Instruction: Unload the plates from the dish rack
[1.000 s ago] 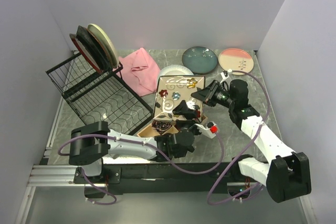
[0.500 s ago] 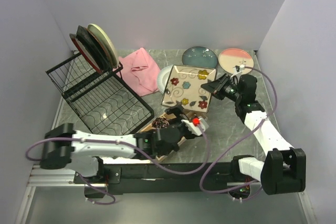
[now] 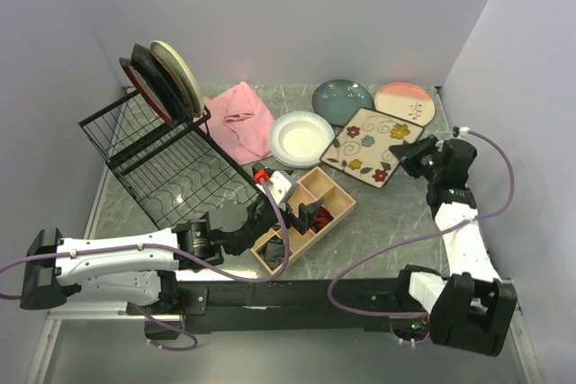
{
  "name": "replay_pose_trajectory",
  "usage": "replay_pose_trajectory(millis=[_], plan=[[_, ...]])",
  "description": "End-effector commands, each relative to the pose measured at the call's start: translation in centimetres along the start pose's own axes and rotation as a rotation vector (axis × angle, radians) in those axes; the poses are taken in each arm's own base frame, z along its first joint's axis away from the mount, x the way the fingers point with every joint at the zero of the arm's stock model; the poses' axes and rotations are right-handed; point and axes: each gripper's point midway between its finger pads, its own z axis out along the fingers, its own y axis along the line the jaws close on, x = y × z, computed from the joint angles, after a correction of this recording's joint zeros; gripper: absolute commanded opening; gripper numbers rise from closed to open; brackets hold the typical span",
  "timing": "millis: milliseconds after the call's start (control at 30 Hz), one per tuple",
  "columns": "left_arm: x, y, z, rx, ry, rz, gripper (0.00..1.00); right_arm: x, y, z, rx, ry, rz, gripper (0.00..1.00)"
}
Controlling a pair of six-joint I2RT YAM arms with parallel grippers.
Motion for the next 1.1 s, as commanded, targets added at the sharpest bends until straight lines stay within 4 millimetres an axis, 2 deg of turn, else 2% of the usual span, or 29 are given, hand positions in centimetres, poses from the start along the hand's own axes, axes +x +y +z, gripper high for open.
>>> replay_pose_trajectory(millis=[0,133,167,300,533,800,833,933,967,1067], plan=[[0.1,1.5,-0.4,-0.1,-0.019,-0.099,0.99,-4.9,2.0,-2.5,-0.061,-0.208,-0.065,0.0],[1.1,3.6,-0.9,-0.201,-0.029,-0.085,0.99,-5.6,-0.3,-2.5,-0.035,-0.229,-0.045,0.0],[0.8,3.6,-1.0,-0.203,-0.039,-0.094,1.0,-5.6,-1.3,-2.4,-0.021,-0.232,-0.032,0.0],[0.4,3.7,-1.3,-0.199,-0.055,-0.11,1.0,-5.8,-2.8,-1.5,-0.017,-0.223,-0.028,0.0],[0.8,4.6,-1.5,-0.246,-0.056,-0.095,0.99,-5.9,-5.0,0.0,-0.003,-0.236,-0.019,0.0],[0.7,4.9,-1.7,-0.256,-0.059,-0.096,1.0,-3.6,-7.7,2.6,-0.015,-0.119,0.043,0.0],[0.5,5.0,-1.7,-0.258,-0.063,-0.097,0.99,-3.2,-8.5,3.1,0.0,-0.099,0.06,0.0],[0.4,5.1,-1.9,-0.256,-0.071,-0.102,1.0,-2.5,-9.9,3.4,0.035,-0.092,0.085,0.14],[0.5,5.0,-2.0,-0.253,-0.071,-0.102,0.99,-2.5,-10.4,3.5,0.05,-0.093,0.082,0.24],[0.7,5.1,-1.9,-0.263,-0.063,-0.094,0.99,-1.7,-11.9,3.9,0.097,-0.063,0.094,0.31]])
